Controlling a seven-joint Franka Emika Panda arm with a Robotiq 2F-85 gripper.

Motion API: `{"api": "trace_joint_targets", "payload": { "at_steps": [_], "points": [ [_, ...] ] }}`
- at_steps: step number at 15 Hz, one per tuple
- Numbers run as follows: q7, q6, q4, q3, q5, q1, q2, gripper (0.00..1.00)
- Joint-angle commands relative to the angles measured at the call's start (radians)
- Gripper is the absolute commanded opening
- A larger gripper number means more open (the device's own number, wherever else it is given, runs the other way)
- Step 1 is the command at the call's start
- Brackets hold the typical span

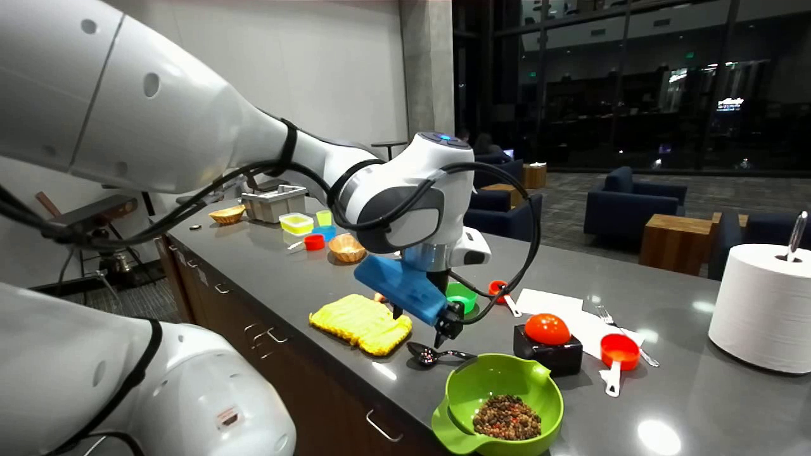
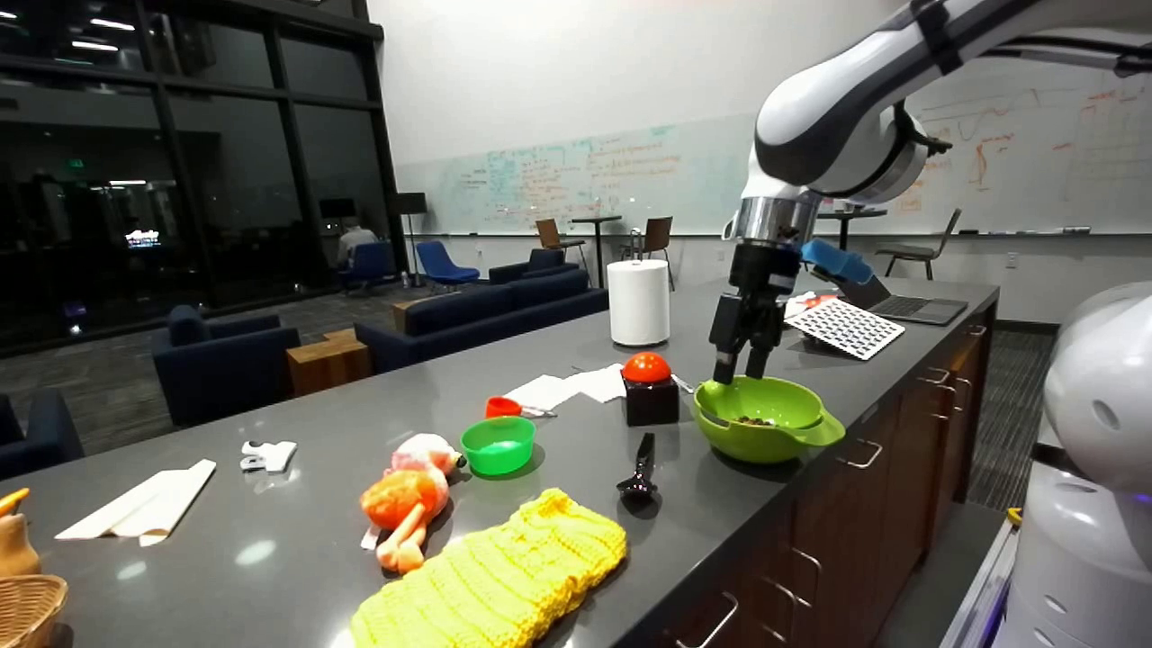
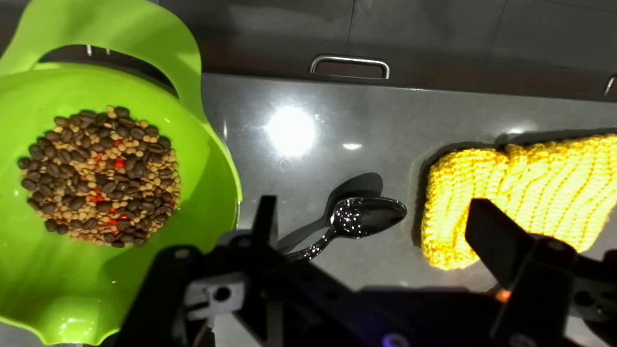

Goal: Press the orange button on the black box

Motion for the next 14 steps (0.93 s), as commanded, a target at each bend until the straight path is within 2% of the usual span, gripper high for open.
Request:
{"api": "trace_joint_targets", "payload": {
  "at_steps": [1, 14],
  "points": [
    [-0.008, -0.004, 0.002, 0.013, 0.011, -0.014, 0.002, 1.0],
    [-0.003, 0.009, 0.008, 0.019, 0.006, -0.016, 0.009, 1.0]
  ]
}}
